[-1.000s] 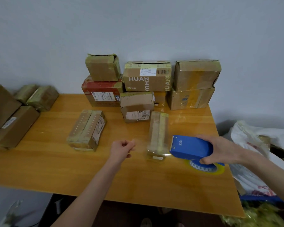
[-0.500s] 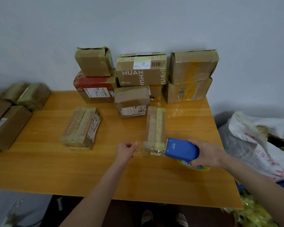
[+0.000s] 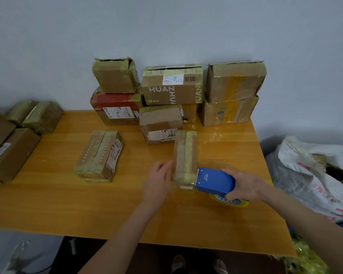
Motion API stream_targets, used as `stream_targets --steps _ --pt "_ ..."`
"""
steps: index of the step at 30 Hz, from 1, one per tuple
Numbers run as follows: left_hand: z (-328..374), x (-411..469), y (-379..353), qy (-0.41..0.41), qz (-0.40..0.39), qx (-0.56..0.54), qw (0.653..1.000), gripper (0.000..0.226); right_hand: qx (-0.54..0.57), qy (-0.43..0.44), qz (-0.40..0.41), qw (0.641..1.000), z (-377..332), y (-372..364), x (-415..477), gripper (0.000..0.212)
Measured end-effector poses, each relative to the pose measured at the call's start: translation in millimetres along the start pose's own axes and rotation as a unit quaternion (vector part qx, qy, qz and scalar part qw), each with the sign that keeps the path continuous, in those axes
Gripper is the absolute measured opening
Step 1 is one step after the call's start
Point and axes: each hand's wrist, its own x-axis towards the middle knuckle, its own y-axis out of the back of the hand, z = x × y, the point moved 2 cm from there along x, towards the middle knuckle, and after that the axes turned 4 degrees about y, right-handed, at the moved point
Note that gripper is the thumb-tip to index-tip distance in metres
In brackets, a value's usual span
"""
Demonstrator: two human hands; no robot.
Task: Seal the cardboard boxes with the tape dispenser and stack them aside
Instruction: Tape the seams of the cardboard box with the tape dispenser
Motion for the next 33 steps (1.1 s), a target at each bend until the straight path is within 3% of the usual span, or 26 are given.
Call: stream_targets --steps 2,4,6,15,19,24,33 --pt "18 -14 -4 -0.144 -0.025 0.041 0.988 0.040 0.003 0.003 0.003 1.000 1 -1 0 0.083" --pt "25 -23 -20 -0.195 -0.136 0.136 0.962 0.054 0.000 0.014 0.013 1.000 4 -2 -1 0.086" --pt "19 -25 -30 -0.193 -0.188 0.207 0.941 0.061 -0.002 0.029 0.026 0.999 7 -2 -4 0.093" --pt "12 -24 -34 -0.184 -0.203 0.267 0.924 0.069 0.034 0.054 0.024 0.998 41 10 -21 0.090" --pt "14 -23 -33 -0.180 -0.207 0.269 0.923 0.071 -0.060 0.034 0.011 0.998 49 21 -29 0.090" --pt "12 -24 -31 -0.186 -0.202 0.266 0.924 0.071 -0.179 0.051 -0.029 0.982 5 17 1 0.083" --pt "10 -23 -32 -0.193 -0.192 0.237 0.932 0.069 -0.202 0.031 -0.082 0.975 -23 26 25 0.077"
